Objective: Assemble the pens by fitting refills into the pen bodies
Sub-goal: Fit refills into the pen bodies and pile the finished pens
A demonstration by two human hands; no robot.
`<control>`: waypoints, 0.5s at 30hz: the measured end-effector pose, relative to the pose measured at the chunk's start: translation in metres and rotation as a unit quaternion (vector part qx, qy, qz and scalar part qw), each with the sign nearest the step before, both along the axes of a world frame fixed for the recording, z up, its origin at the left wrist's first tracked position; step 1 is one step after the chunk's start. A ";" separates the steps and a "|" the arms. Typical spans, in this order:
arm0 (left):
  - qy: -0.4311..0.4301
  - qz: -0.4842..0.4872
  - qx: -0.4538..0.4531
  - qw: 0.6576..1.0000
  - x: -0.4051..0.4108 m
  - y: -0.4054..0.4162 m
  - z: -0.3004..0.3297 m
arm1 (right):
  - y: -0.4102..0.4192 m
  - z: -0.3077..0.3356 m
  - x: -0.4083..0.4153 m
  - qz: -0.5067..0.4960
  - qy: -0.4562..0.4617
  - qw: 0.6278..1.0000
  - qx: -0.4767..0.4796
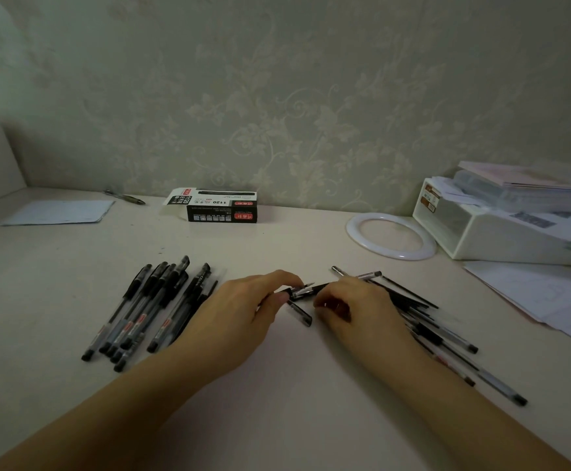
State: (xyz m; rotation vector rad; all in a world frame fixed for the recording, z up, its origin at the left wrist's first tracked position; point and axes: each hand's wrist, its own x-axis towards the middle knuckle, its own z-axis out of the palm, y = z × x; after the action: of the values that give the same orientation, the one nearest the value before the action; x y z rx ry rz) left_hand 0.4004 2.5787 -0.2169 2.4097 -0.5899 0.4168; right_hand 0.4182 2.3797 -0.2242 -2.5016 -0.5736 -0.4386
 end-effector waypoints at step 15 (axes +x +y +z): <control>-0.070 -0.039 -0.055 0.995 -0.001 -0.005 0.004 | 0.015 0.014 -0.013 0.058 0.190 0.911 0.361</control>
State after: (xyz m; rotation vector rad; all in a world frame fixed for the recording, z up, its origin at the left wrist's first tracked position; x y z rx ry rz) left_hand 0.3996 2.5741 -0.2132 2.2576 -0.7009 0.5733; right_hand 0.4048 2.3950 -0.2102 -1.7578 -0.3172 -0.0771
